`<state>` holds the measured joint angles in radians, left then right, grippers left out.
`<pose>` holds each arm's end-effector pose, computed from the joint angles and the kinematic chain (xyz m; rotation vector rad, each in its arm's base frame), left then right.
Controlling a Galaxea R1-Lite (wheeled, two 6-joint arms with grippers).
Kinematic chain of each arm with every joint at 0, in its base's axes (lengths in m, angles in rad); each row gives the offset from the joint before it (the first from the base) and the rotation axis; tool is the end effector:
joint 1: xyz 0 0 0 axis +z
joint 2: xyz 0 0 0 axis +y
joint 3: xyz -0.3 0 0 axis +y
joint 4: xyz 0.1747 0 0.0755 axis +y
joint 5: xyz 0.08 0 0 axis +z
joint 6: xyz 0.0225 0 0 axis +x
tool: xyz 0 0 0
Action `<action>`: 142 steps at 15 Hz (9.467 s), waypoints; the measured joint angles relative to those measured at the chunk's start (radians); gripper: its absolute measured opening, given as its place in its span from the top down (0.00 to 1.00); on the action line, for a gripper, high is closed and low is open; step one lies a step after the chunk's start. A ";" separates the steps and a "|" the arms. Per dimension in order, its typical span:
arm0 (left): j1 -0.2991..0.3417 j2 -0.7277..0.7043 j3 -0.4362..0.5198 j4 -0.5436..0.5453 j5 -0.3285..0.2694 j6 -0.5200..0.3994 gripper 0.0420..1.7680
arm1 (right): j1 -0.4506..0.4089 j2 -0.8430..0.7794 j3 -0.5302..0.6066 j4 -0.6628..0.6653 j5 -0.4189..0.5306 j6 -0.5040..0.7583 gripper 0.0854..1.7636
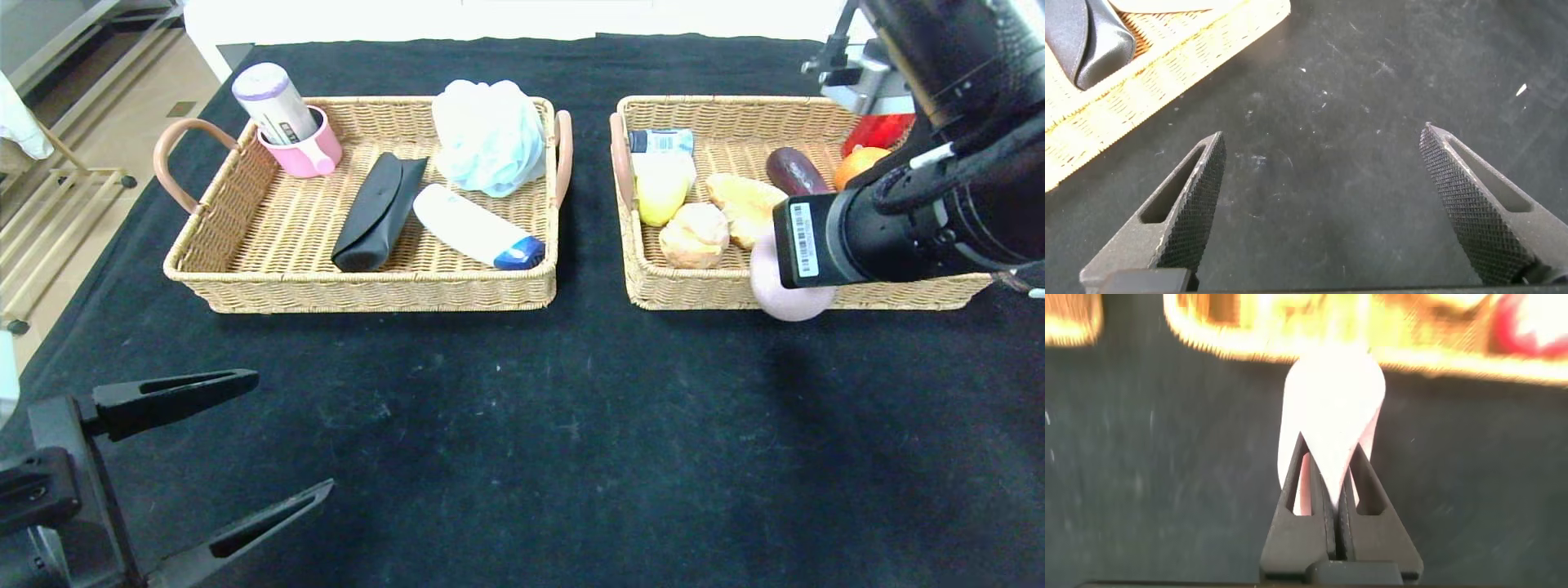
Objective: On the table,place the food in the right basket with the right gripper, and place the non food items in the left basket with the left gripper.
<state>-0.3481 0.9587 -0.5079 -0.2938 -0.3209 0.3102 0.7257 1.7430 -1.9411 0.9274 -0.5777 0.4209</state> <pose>0.1084 -0.0469 0.2215 0.3001 0.0551 -0.6870 0.2188 0.1777 0.3381 -0.0343 0.5921 0.0169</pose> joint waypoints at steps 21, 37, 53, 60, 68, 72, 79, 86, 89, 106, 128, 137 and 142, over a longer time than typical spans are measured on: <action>0.000 -0.011 0.002 -0.001 0.000 0.004 0.03 | -0.370 0.138 -0.016 -0.571 0.006 -0.319 0.96; 0.001 -0.019 0.003 -0.001 0.000 0.010 0.03 | -0.417 0.184 -0.014 -0.632 0.014 -0.380 0.54; 0.001 -0.021 0.004 0.000 0.000 0.010 0.03 | -0.363 0.081 0.151 -0.628 0.047 -0.388 0.10; 0.001 -0.021 0.005 -0.002 0.009 0.014 0.03 | -0.233 -0.180 0.483 -0.636 0.232 -0.466 0.06; 0.009 -0.138 0.011 0.054 0.189 0.025 0.03 | -0.229 -0.511 0.967 -0.876 0.442 -0.559 0.04; 0.010 -0.294 -0.027 0.318 0.300 0.023 0.03 | -0.243 -0.689 1.085 -0.885 0.486 -0.566 0.04; 0.154 -0.514 -0.177 0.570 0.327 0.024 0.03 | -0.230 -0.975 1.210 -0.737 0.493 -0.545 0.04; 0.229 -0.611 -0.321 0.788 0.257 0.023 0.03 | -0.258 -1.102 1.167 -0.627 0.483 -0.541 0.04; 0.276 -0.643 -0.337 0.786 0.236 0.023 0.03 | -0.304 -1.126 1.143 -0.574 0.482 -0.543 0.04; 0.352 -0.937 -0.225 0.956 0.179 0.026 0.03 | -0.612 -1.459 1.150 -0.340 0.476 -0.521 0.04; 0.352 -0.960 0.483 0.315 0.269 -0.159 0.03 | -0.720 -1.743 1.917 -0.919 0.602 -0.453 0.04; 0.352 -0.960 0.503 0.309 0.325 -0.318 0.03 | -0.720 -1.744 1.941 -0.927 0.563 -0.426 0.03; 0.352 -0.960 0.504 0.305 0.325 -0.321 0.03 | -0.720 -1.744 1.941 -0.927 0.564 -0.427 0.03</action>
<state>0.0043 -0.0013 -0.0043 0.0115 0.0043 -0.0111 0.0057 -0.0013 0.0000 0.0009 -0.0134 -0.0057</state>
